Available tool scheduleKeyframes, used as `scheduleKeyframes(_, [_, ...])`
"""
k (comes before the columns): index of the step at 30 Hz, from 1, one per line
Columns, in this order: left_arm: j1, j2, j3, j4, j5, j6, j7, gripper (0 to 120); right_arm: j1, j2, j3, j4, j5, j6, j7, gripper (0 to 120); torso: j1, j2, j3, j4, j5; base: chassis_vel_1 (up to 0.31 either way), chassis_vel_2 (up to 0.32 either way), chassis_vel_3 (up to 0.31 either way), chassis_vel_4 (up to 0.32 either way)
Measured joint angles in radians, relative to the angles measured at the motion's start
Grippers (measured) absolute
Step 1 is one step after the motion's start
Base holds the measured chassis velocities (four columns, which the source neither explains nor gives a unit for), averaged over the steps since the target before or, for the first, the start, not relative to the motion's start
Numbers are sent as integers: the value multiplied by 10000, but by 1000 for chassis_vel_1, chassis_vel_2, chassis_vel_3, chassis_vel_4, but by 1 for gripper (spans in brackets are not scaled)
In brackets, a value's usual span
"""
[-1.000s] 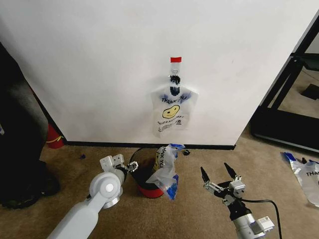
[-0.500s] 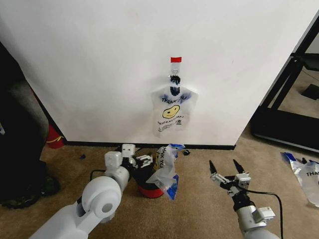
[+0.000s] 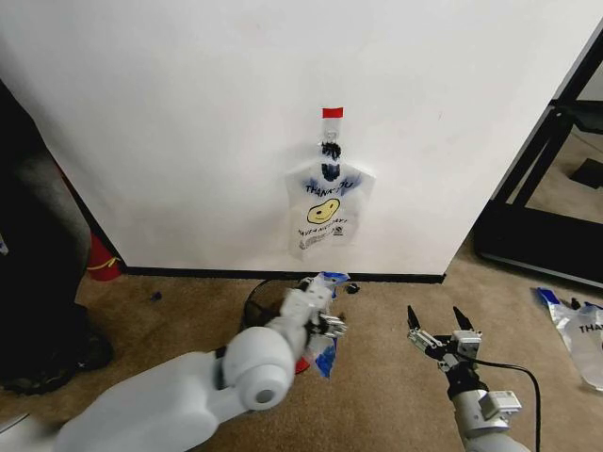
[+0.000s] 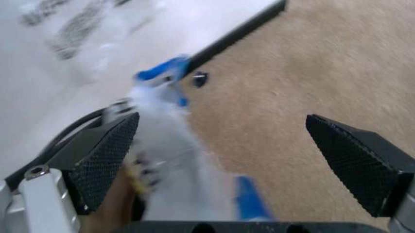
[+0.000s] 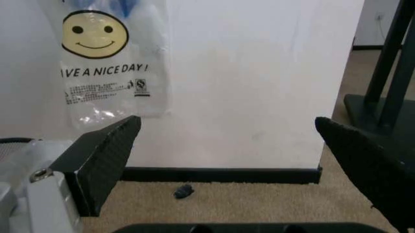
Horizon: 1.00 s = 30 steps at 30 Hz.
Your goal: Pick up the garbage bag from the wall and place it over the trash bin.
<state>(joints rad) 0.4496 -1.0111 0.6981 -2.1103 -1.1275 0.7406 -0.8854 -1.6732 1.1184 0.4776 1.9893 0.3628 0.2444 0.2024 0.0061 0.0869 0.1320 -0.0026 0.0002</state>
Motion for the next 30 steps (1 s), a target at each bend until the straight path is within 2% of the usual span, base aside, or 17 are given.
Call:
scheduleKeyframes(6, [-874,-698,1228,625,-315,5,-314,100,125,46,-13,-177,-41,65,-23,100,0,0,0,3,0,0,0,0,0])
scheduleKeyframes(11, [-963,-881,1443,1090,-297,-4,-335,100,130,59,-22,-194,-39,96,-50,100,0,0,0,2,-2,0,0,0,0])
scheduleKeyframes(18, [-625,-161,1234,1119,-279,-25,-300,100,114,26,27,-174,-15,131,-78,100,0,0,-1,4,-3,0,0,0,0])
scheduleKeyframes(30, [-25,31,1096,929,-203,-41,-287,97,225,-5,-83,-136,-14,108,-72,100,-1,0,-1,4,-3,0,0,0,0])
